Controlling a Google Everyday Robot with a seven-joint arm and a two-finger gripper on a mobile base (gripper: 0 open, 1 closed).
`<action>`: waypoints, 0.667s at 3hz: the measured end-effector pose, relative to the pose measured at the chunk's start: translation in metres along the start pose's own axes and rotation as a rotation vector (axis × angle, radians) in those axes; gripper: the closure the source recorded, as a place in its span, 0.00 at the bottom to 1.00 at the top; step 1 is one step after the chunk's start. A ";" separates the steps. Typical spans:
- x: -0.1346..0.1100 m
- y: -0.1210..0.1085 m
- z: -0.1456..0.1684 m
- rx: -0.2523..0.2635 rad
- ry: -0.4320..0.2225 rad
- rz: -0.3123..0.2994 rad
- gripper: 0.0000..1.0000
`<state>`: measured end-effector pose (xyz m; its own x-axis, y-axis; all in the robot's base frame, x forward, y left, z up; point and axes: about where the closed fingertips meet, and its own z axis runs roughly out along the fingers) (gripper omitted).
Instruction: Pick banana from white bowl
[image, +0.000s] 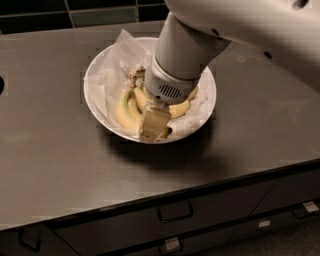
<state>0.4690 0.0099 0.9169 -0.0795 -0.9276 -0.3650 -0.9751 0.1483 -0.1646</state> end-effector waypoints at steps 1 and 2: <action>0.003 0.003 0.006 0.002 0.008 0.017 0.40; 0.002 0.000 0.005 0.024 0.010 0.020 0.44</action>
Offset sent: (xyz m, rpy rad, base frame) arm 0.0048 -0.0015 -0.0045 -0.0102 -0.0316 -0.0449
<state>0.4694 0.0099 0.9120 -0.1007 -0.9276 -0.3597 -0.9681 0.1747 -0.1795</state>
